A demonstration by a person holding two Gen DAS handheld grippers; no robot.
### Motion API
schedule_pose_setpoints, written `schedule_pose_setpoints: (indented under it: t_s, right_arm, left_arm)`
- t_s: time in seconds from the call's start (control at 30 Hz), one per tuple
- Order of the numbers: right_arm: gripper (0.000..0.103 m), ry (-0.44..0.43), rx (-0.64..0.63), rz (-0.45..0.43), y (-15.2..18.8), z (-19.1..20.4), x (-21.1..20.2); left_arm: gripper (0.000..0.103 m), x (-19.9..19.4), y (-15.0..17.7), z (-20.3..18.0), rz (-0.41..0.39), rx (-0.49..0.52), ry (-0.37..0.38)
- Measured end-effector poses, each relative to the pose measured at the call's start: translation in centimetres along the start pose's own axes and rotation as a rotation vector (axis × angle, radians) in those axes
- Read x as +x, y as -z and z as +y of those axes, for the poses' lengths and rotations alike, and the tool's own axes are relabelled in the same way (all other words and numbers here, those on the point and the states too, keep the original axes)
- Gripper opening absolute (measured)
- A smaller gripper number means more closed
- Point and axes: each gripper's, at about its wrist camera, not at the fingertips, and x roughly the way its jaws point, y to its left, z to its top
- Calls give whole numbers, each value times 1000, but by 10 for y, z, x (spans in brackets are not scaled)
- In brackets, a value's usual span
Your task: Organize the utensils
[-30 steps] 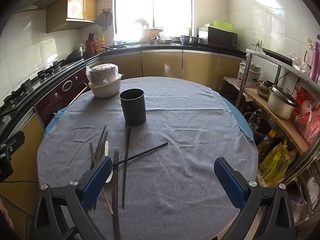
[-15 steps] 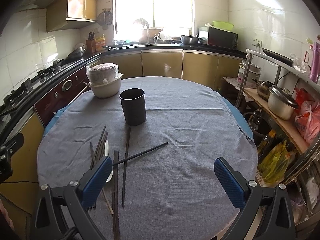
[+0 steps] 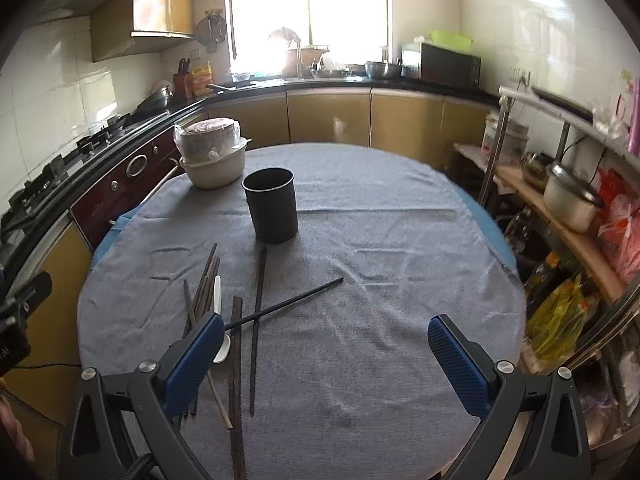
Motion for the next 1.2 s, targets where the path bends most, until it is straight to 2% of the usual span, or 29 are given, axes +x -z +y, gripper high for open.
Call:
schedule_pose_setpoints:
  t_s: [0.07, 0.17, 0.27, 0.33, 0.47, 0.57, 0.67, 0.77, 0.83, 1.0, 1.17, 1.2]
  right_arm:
    - [99, -40, 41, 48, -6, -10, 13]
    - [89, -88, 121, 137, -14, -28, 42]
    - [72, -172, 251, 272, -18, -47, 86]
    - [59, -208, 326, 343, -19, -53, 111]
    - [51, -245, 417, 424, -22, -51, 153]
    - [43, -229, 486, 490, -24, -46, 186]
    - [42, -171, 501, 523, -27, -41, 207]
    - [42, -132, 500, 553, -28, -35, 221]
    - [42, -101, 501, 548, -30, -31, 226]
    - [41, -39, 466, 552, -38, -20, 235]
    - [23, -7, 418, 530, -42, -14, 243]
    - [16, -6, 413, 528, -43, -12, 245]
  left_arm:
    - [103, 17, 0, 4, 63, 2, 39]
    - [103, 45, 0, 11, 144, -12, 79]
    - [103, 75, -2, 17, 211, -27, 86]
    - [103, 95, -5, 19, 261, -53, 117]
    - [99, 131, -13, 21, 346, -109, 179]
    - [84, 157, -18, 17, 431, -157, 226]
    - [82, 181, -18, 11, 508, -214, 274]
    - [72, 202, -16, 6, 583, -269, 301]
    - [70, 217, -13, 1, 638, -308, 318]
    - [55, 244, -10, -10, 702, -357, 310]
    - [43, 259, -14, -19, 710, -396, 318]
    - [34, 261, -15, -20, 712, -401, 334]
